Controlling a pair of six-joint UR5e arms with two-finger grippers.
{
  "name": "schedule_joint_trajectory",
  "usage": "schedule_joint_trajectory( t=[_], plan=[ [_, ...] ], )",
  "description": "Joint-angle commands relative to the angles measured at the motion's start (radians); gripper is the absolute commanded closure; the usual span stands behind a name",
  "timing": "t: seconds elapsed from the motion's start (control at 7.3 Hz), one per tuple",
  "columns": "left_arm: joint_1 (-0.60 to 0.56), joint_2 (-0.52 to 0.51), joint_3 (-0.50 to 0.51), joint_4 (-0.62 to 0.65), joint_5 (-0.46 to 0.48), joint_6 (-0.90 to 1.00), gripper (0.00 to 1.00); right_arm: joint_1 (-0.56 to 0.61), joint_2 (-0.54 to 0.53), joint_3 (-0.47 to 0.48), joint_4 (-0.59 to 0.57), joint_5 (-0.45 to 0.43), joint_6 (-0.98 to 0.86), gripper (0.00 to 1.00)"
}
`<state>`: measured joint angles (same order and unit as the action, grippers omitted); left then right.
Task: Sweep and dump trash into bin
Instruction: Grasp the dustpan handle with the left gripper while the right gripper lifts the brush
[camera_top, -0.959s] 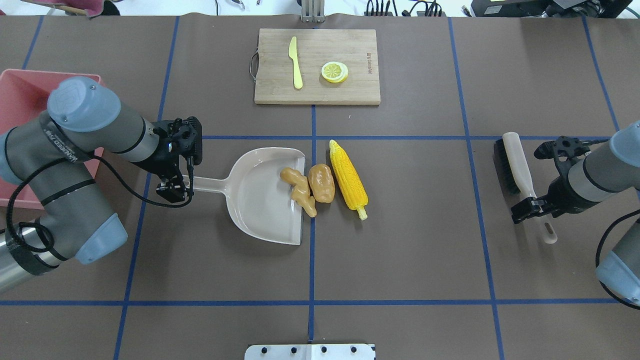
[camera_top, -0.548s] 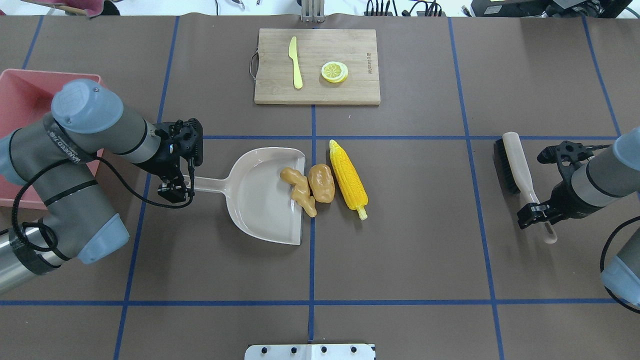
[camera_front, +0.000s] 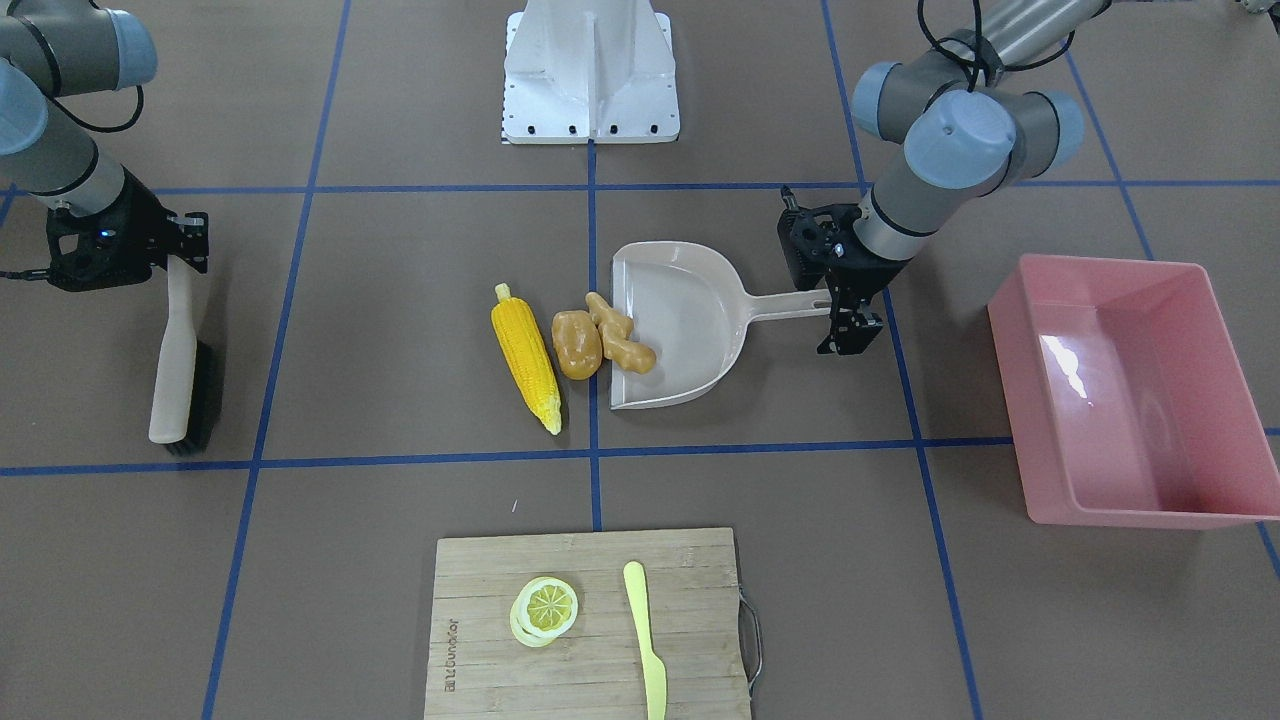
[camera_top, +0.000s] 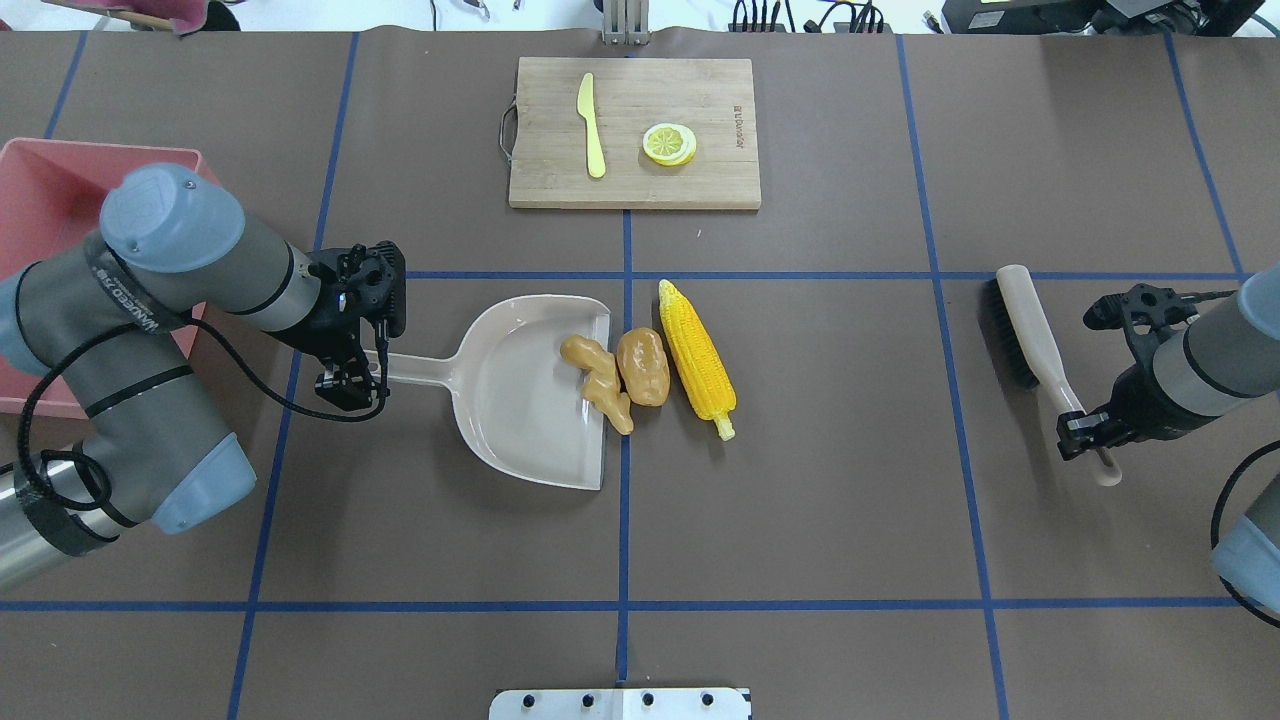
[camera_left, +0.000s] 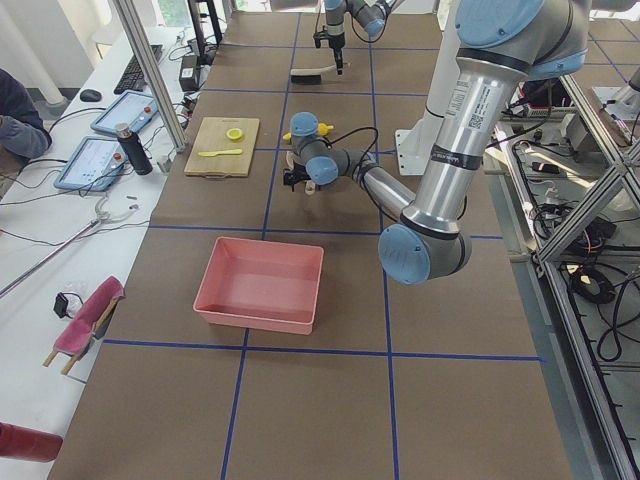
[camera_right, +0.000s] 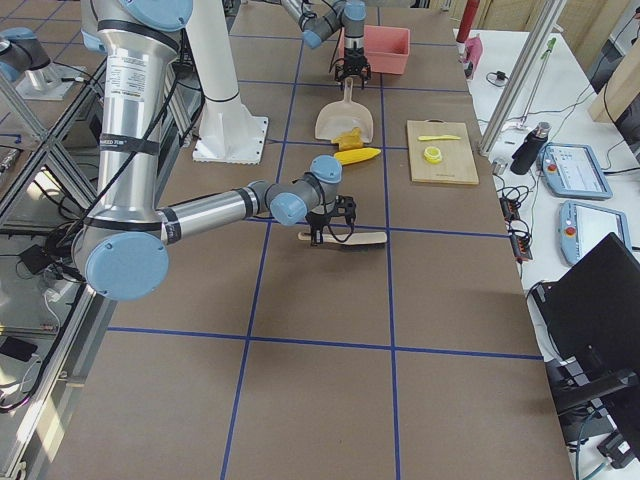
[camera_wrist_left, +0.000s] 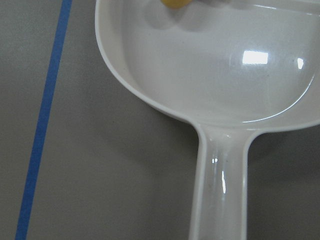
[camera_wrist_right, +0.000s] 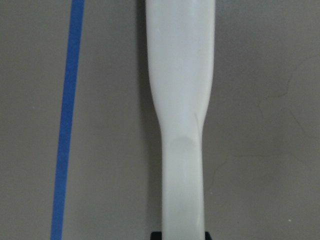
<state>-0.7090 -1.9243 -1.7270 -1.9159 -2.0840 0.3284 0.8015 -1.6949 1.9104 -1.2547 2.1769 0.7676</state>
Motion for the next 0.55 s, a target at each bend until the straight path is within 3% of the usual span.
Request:
schedule_joint_trajectory(
  t=[0.0,0.41],
  plan=[
    [-0.001,0.001,-0.003,0.0,-0.001,-0.002,0.08,0.036,0.0,0.019,0.0,0.003,-0.011,1.0],
    [-0.007,0.007,-0.023,0.0,-0.001,0.004,0.08,0.1,0.01,0.093,-0.061,0.02,-0.013,1.0]
  ],
)
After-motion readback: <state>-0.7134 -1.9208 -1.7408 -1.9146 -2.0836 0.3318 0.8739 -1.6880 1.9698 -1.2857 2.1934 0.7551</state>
